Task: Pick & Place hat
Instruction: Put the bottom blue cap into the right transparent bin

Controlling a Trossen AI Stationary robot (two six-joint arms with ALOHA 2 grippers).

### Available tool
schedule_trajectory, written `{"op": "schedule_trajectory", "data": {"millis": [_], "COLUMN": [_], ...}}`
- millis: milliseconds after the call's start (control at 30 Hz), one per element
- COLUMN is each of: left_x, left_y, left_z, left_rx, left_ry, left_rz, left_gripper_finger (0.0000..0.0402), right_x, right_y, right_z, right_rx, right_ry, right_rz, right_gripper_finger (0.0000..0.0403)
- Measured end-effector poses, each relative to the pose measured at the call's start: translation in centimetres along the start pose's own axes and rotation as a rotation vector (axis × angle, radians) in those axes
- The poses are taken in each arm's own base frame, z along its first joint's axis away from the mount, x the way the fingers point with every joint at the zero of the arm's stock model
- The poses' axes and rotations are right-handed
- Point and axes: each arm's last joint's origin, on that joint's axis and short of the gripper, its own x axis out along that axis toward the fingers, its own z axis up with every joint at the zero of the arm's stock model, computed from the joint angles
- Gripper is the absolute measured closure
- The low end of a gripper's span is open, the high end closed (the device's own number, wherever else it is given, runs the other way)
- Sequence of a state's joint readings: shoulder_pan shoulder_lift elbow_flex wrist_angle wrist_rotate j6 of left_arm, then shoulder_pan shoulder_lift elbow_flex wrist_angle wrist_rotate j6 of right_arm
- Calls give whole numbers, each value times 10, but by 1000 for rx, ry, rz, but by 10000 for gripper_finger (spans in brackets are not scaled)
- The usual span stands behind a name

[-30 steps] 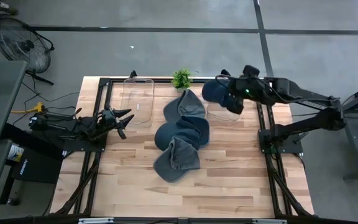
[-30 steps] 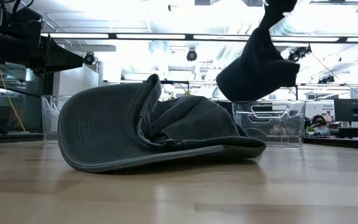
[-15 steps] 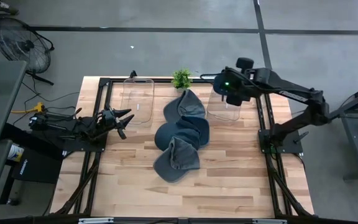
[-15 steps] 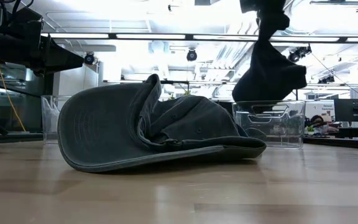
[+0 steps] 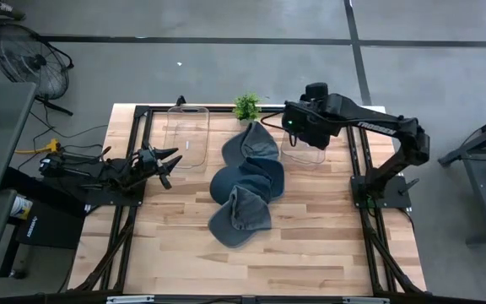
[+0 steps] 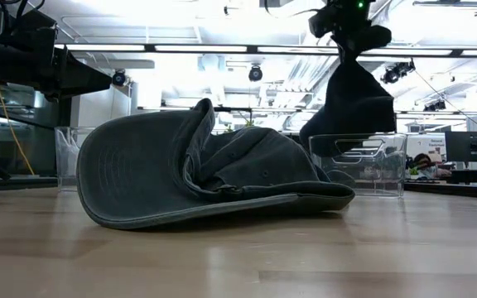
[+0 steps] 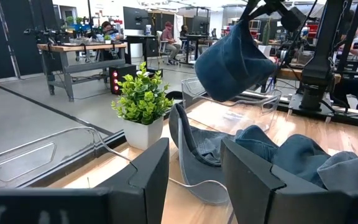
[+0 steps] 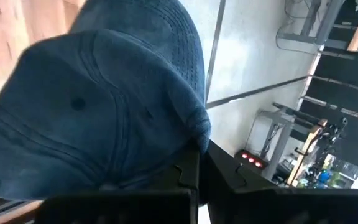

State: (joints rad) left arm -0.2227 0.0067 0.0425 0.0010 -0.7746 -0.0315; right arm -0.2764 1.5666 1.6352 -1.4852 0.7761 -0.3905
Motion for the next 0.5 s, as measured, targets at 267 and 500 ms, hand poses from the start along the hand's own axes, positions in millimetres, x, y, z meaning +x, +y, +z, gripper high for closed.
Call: {"op": "schedule_trajectory", "data": {"millis": [267,500], "left_x": [0,0], "left_y": [0,0], "left_z": [0,0], "left_rx": [0,0], "left_ry": [0,0], "left_rz": [0,0], "left_gripper_finger": [259,259], "right_x": [-4,2], "right_y": [0,-2], "right_z": [-11,-16], "right_rx": [239,364], "right_ry": [16,38], "right_rz": [58,184], "right_gripper_finger": [402,402]}}
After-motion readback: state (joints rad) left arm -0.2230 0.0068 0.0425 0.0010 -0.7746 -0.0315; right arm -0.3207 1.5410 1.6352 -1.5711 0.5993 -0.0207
